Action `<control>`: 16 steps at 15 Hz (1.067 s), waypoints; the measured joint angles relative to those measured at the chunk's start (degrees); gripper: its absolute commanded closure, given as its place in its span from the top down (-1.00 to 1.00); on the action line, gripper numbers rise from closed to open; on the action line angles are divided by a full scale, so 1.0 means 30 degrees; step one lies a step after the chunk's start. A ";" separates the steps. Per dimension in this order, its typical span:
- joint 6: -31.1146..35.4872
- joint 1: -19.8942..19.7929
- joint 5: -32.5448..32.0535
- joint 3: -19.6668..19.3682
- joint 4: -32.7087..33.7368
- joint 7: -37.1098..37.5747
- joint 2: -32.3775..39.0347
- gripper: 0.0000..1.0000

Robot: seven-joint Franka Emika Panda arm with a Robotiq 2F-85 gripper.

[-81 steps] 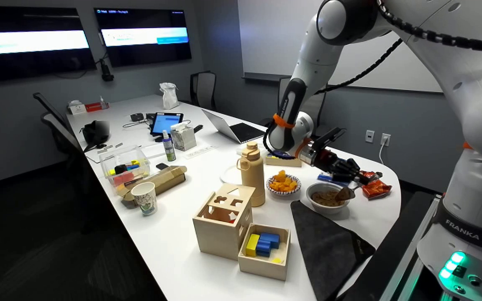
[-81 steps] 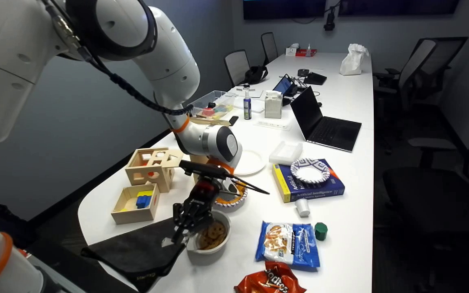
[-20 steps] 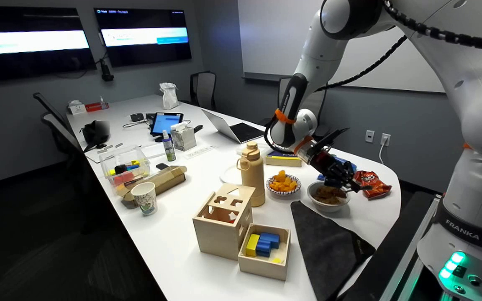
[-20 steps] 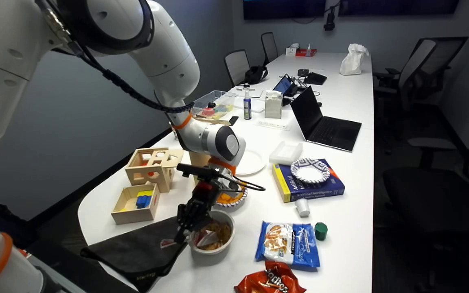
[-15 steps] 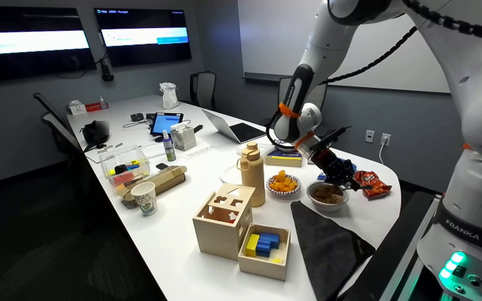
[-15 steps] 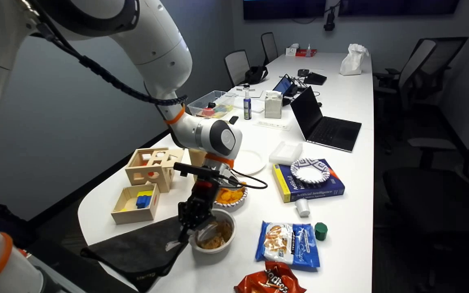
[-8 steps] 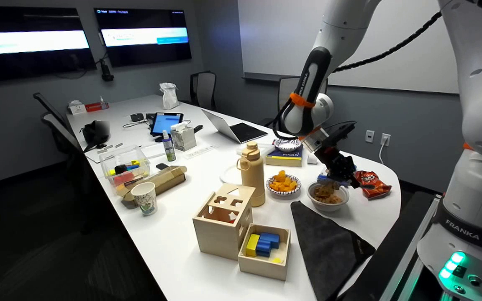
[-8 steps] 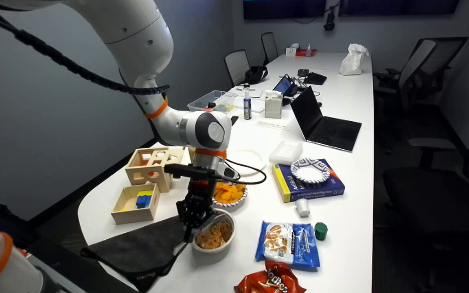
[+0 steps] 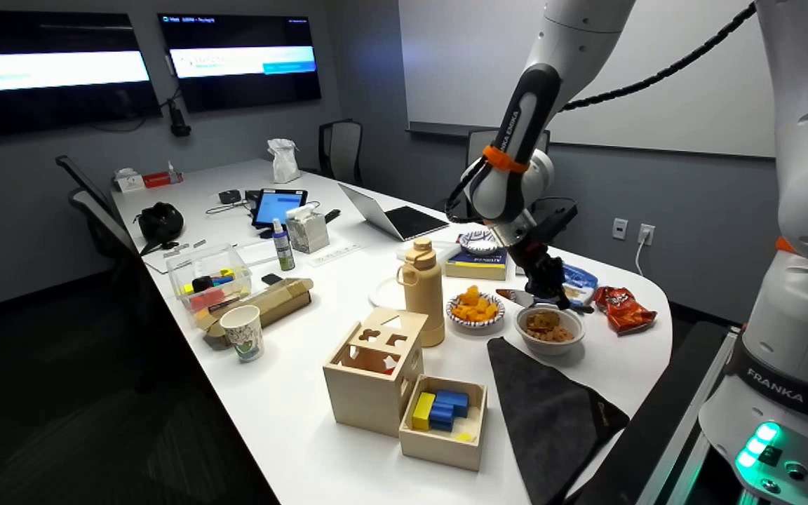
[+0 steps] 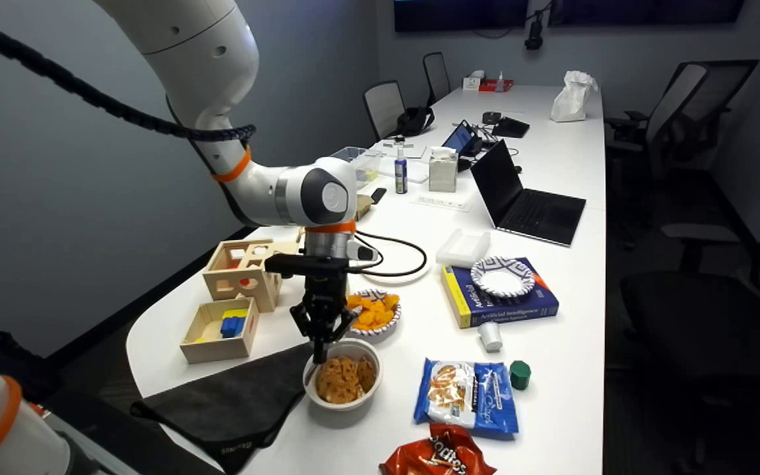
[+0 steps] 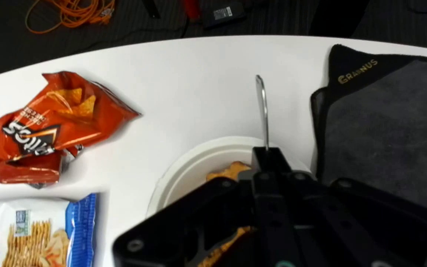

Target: Stir inside the white bowl with the kitchen utensil

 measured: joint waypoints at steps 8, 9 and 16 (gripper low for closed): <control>0.0519 0.0147 0.0043 0.0456 0.2189 -0.2272 0.1401 -0.98; 0.0557 0.0100 0.0068 0.0456 0.2556 -0.2583 0.1756 -0.98; 0.0625 -0.0315 0.0195 0.0538 0.5022 -0.4153 0.4298 -0.98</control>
